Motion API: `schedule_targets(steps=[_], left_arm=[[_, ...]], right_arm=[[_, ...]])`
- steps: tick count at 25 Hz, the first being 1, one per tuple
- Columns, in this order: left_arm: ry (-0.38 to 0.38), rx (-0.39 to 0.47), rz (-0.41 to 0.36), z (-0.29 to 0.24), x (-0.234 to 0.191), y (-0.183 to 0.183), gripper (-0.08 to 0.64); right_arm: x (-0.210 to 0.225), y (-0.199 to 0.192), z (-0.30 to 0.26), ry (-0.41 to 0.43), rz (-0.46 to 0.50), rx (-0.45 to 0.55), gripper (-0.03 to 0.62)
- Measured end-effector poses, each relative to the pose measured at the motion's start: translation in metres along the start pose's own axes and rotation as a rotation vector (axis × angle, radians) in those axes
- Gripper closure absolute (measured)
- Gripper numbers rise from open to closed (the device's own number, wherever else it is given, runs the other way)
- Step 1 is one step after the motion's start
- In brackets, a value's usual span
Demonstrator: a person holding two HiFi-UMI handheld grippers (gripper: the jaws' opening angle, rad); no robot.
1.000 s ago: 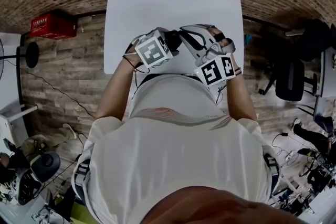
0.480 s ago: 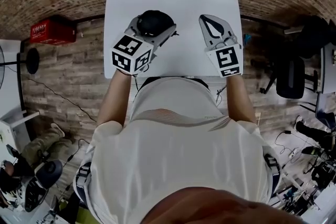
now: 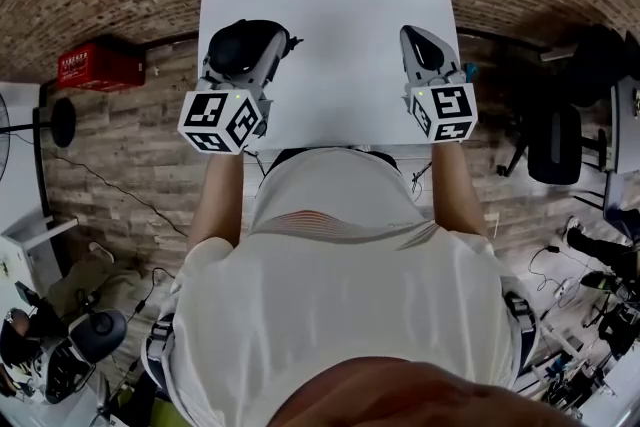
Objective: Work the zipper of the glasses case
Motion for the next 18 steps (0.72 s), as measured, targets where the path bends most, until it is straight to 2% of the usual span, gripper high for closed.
schedule_targets(steps=[18], left_arm=[[-0.031, -0.015, -0.026, 0.003, 0.020, -0.004, 0.284]], right_arm=[[-0.010, -0.003, 0.011, 0.034, 0.028, 0.012, 0.541]])
Point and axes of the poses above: the fingertips, and each gripper's own axes: z backward along the fingers, x to its right, y out of its top, the point moved 6 cm from there along z, backward along the fingers, and after that the axes turned 4 degrees about -x, right-handed, at the moved point
